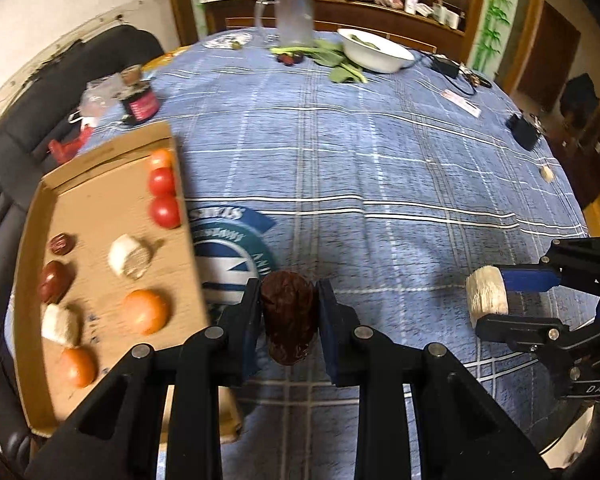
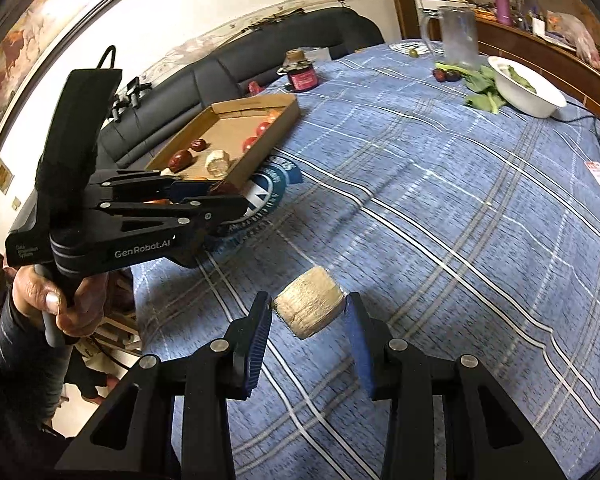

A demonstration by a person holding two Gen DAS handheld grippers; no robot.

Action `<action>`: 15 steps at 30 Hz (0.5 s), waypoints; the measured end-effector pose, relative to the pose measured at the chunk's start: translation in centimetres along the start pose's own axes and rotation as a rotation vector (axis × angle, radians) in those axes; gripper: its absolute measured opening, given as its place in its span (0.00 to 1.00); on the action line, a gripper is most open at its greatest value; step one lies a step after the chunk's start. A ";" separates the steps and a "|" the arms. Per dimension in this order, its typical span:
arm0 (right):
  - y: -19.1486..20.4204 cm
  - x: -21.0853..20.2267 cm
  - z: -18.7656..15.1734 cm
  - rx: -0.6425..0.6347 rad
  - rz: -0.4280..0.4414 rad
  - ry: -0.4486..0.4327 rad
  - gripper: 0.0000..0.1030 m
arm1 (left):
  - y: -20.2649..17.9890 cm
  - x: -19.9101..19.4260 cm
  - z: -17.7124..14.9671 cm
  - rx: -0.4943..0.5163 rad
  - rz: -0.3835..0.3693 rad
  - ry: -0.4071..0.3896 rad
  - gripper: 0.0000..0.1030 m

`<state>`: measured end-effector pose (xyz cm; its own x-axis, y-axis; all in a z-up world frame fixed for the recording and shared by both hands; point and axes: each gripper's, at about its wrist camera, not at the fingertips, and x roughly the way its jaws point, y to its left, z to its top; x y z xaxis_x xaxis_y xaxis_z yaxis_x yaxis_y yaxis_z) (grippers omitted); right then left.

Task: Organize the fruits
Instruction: 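Carry the date over the tray with the left tool while the right carries the cube there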

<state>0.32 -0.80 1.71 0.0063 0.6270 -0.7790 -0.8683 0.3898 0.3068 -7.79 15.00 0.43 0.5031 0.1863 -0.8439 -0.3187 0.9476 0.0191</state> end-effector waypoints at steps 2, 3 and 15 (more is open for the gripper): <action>0.7 0.5 0.5 -0.012 0.011 0.001 0.37 | 0.7 -0.3 -0.3 -0.011 0.021 -0.006 0.23; 1.0 0.7 0.7 -0.016 0.014 0.002 0.37 | 1.2 -0.5 -0.5 -0.018 0.034 -0.008 0.23; 5.2 4.1 4.2 -0.082 0.054 0.010 0.37 | 7.1 -2.2 -2.1 -0.116 0.141 -0.043 0.24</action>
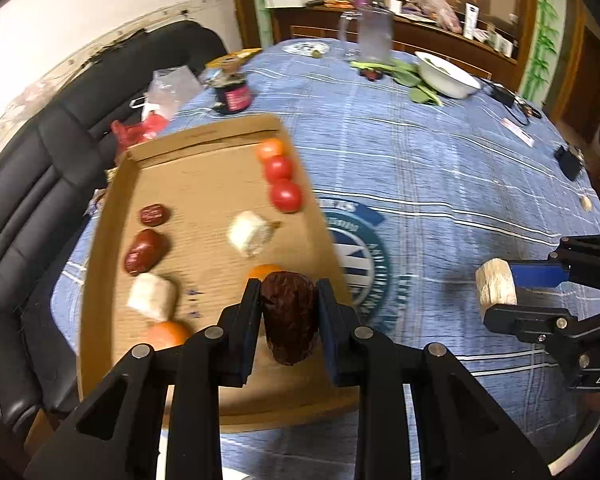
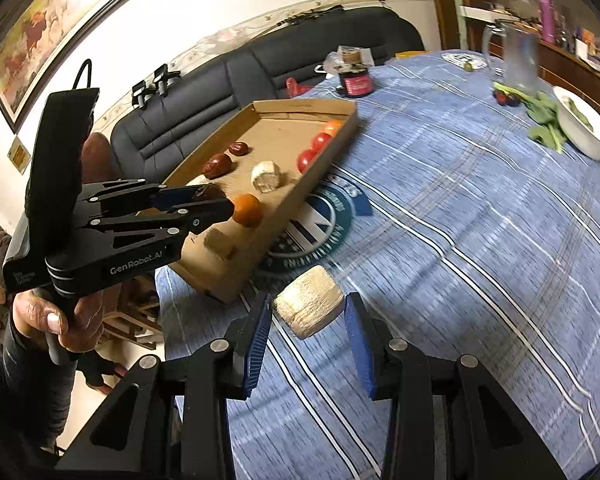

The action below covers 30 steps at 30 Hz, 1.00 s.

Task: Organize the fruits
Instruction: 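Carry the date over the tray with the left tool while the right carries the cube there, then open the left tool to drop the date in the tray while the right releases the cube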

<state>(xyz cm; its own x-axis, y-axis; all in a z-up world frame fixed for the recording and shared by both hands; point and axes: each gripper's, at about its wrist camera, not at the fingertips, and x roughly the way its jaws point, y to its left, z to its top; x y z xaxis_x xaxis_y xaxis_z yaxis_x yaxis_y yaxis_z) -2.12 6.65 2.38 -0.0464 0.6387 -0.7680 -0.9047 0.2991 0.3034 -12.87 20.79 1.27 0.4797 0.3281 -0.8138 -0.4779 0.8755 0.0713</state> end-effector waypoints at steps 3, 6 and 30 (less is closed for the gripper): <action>0.7 0.9 1.2 -0.016 0.002 0.001 0.37 | 1.6 0.1 0.0 -0.025 0.015 -0.002 0.24; 1.2 1.9 2.6 -0.031 0.001 0.003 0.37 | 3.0 0.2 0.0 -0.043 0.032 -0.004 0.24; 3.7 13.6 14.7 -0.059 -0.007 0.024 0.37 | 13.2 6.8 8.1 -0.185 0.109 0.034 0.24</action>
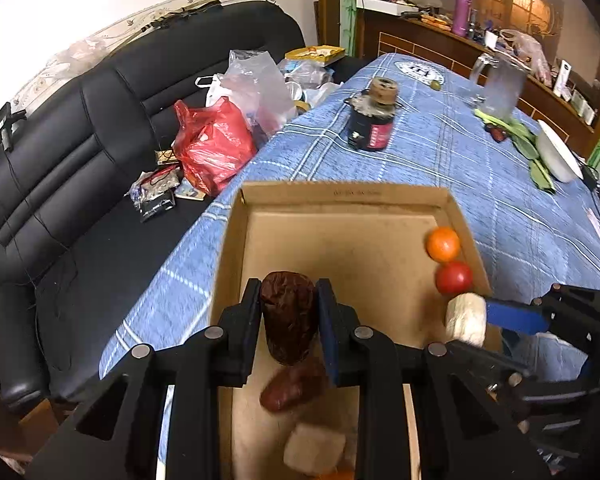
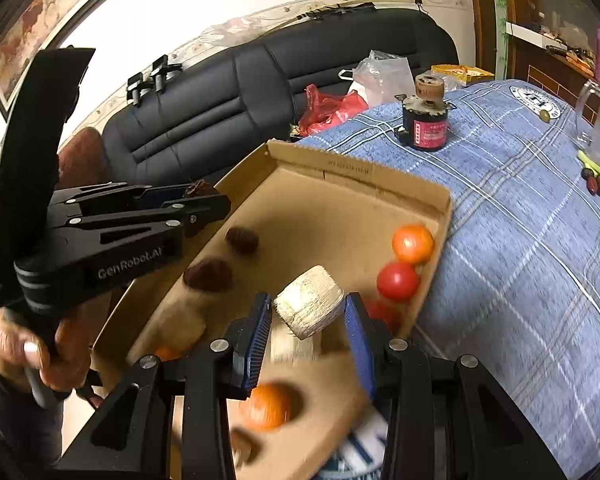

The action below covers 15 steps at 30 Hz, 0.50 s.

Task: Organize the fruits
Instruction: 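Open the left tool to drop the date in the tray while the right releases the cube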

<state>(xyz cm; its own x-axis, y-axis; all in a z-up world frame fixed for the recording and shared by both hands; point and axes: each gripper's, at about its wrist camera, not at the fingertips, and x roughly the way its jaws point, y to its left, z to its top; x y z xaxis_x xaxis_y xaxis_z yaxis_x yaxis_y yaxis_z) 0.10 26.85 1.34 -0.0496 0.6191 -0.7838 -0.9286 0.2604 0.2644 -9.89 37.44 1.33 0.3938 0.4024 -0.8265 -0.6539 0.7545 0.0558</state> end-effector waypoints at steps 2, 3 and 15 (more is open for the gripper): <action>0.1 0.9 0.7 -0.009 -0.003 0.011 0.37 | 0.3 0.8 0.5 -0.007 0.014 0.013 0.24; 0.1 1.3 0.9 -0.012 -0.005 0.017 0.37 | 0.5 1.3 0.8 -0.012 0.019 0.021 0.24; 0.0 5.0 1.4 -0.024 -0.013 0.080 0.37 | 0.8 5.1 1.5 -0.029 0.027 0.116 0.24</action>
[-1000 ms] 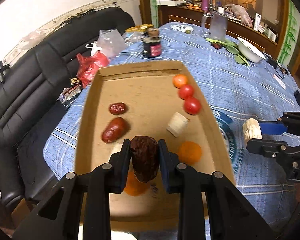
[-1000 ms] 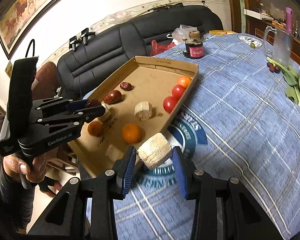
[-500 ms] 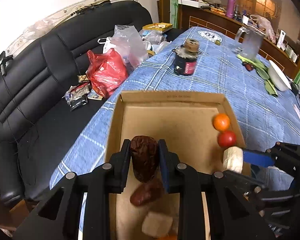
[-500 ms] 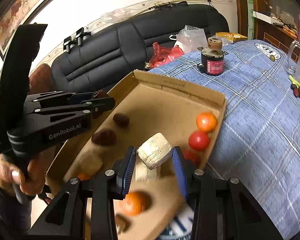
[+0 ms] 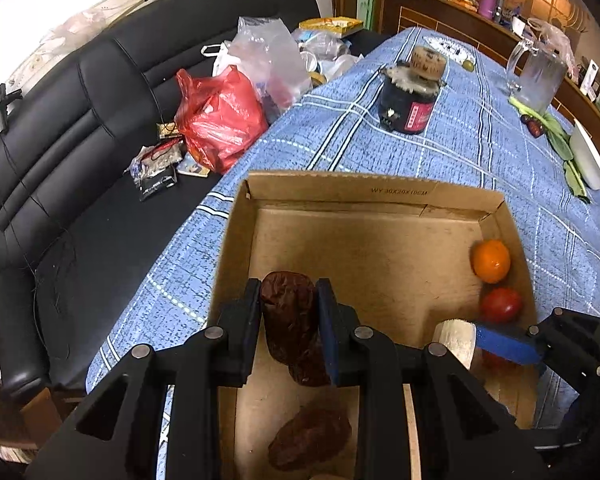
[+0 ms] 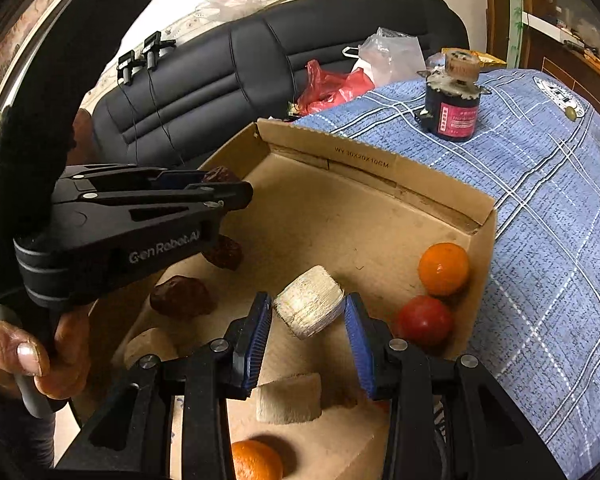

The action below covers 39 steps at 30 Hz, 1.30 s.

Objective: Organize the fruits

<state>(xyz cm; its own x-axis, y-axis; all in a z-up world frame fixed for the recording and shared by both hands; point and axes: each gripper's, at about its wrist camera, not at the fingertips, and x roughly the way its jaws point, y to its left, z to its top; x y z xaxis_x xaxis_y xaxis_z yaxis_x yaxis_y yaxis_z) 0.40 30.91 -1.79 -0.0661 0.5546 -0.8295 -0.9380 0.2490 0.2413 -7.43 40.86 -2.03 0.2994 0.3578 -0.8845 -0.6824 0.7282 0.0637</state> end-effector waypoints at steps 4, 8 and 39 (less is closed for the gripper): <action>0.2 0.3 -0.1 -0.017 -0.008 0.008 0.37 | -0.1 0.8 0.0 0.005 0.003 0.018 0.24; 0.3 0.5 -0.1 -0.019 -0.011 0.010 0.37 | 0.0 1.2 -0.1 0.003 0.006 0.026 0.24; 1.5 -8.5 -6.1 -0.156 0.083 -0.050 0.64 | -0.6 -10.3 -10.7 -0.022 -0.025 -0.185 0.56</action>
<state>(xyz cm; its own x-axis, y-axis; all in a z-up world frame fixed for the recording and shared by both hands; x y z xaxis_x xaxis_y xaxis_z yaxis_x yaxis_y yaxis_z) -2.51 21.68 2.55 -0.1325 0.6078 -0.7830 -0.9716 0.0768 0.2240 -17.26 30.44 2.08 0.4324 0.4431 -0.7853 -0.6871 0.7259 0.0312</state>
